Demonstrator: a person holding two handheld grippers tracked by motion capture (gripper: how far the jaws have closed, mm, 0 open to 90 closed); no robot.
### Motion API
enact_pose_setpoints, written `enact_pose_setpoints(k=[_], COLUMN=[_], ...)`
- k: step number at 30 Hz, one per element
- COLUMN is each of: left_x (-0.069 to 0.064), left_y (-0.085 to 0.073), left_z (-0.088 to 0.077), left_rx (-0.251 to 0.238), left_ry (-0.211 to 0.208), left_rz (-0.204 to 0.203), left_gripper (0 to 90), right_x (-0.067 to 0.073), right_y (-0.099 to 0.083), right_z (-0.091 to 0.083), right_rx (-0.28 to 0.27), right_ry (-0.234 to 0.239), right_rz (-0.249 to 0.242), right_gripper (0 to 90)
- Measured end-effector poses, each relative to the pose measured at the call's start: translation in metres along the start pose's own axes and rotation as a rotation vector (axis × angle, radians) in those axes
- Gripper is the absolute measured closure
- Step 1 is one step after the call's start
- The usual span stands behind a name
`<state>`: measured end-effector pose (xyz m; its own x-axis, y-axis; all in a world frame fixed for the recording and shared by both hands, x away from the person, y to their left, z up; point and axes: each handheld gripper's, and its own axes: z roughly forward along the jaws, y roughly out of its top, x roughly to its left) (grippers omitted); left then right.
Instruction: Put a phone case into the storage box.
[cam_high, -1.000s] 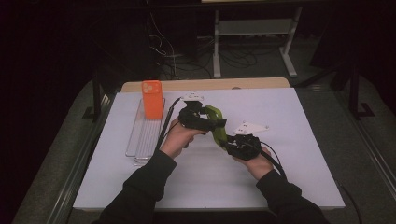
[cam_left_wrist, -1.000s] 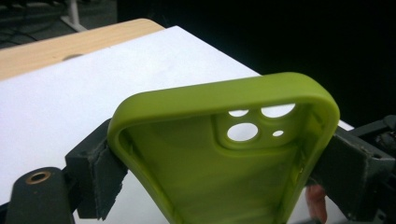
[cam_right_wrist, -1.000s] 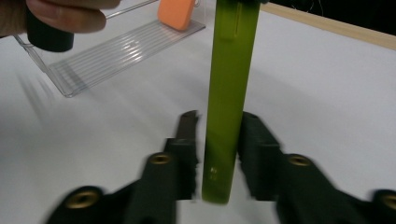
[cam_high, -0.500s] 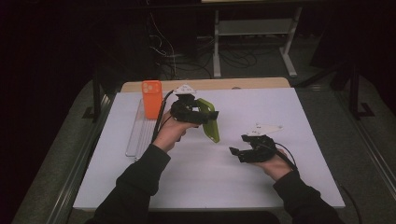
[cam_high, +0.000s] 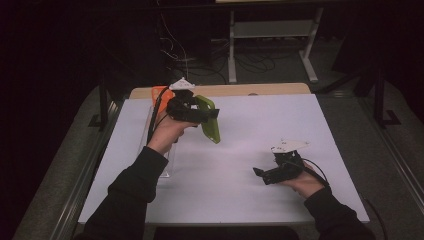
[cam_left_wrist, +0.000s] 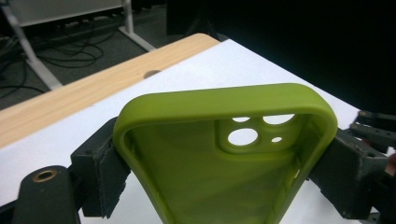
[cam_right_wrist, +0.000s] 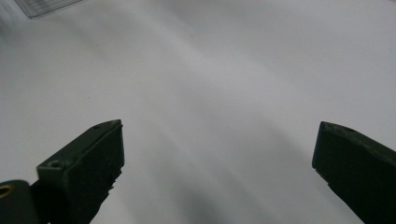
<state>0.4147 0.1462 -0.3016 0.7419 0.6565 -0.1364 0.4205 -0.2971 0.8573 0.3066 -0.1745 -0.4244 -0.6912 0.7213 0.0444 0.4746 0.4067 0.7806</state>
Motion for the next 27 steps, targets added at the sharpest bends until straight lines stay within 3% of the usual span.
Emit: enact_pose_setpoints(k=[14, 27], left_x=[0.03, 0.067], left_y=[0.009, 0.012], left_z=[-0.03, -0.052], left_rx=[-0.014, -0.008], left_ry=[0.085, 0.195], left_rz=[-0.009, -0.025], left_gripper=[14.5, 14.5], right_x=[0.004, 0.003], right_y=[-0.022, -0.024], right_z=[-0.007, -0.006], right_rx=[0.018, 0.023], right_ry=[0.027, 0.04], right_rz=[-0.006, -0.014], right_gripper=[0.0, 0.0])
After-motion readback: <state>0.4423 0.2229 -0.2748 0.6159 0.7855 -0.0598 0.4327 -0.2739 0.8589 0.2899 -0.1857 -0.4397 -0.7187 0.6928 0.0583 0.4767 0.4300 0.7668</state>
